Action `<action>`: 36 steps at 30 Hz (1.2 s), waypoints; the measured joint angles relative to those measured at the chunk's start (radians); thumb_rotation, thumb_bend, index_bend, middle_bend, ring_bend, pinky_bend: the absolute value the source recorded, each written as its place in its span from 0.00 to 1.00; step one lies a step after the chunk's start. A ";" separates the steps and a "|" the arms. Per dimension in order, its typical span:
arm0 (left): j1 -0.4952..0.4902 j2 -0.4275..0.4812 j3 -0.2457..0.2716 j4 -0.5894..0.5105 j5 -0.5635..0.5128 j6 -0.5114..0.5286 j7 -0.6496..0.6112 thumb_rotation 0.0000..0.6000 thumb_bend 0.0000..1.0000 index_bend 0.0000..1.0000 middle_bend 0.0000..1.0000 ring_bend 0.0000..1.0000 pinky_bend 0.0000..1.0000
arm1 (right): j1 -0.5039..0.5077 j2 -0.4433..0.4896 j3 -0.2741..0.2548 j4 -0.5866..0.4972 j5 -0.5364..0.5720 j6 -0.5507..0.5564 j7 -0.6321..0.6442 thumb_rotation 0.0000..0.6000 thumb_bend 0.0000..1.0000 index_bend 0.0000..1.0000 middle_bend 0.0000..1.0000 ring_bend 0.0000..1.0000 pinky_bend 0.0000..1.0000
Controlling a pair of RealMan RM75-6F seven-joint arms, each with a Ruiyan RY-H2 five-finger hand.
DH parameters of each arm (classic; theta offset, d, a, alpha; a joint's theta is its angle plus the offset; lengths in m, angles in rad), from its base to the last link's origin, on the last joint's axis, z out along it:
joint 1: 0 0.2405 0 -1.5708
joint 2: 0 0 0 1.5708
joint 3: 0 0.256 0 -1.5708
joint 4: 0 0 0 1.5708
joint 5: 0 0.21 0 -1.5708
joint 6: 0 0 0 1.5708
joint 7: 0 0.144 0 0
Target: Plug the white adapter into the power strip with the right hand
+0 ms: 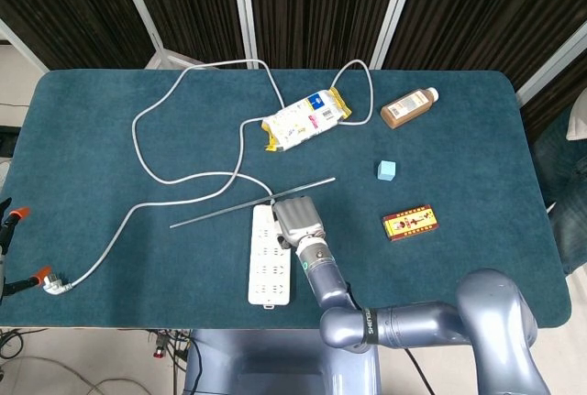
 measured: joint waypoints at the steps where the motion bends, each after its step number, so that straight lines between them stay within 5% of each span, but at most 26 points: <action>1: 0.000 0.000 0.000 0.000 0.000 0.000 0.000 1.00 0.09 0.18 0.00 0.00 0.00 | 0.000 -0.002 -0.001 0.002 -0.001 -0.001 0.000 1.00 0.50 0.62 0.52 0.53 0.36; 36: 0.000 0.003 -0.001 0.001 -0.002 0.000 -0.006 1.00 0.09 0.18 0.00 0.00 0.00 | 0.008 -0.065 -0.031 0.043 -0.083 0.029 -0.030 1.00 0.51 0.64 0.52 0.53 0.37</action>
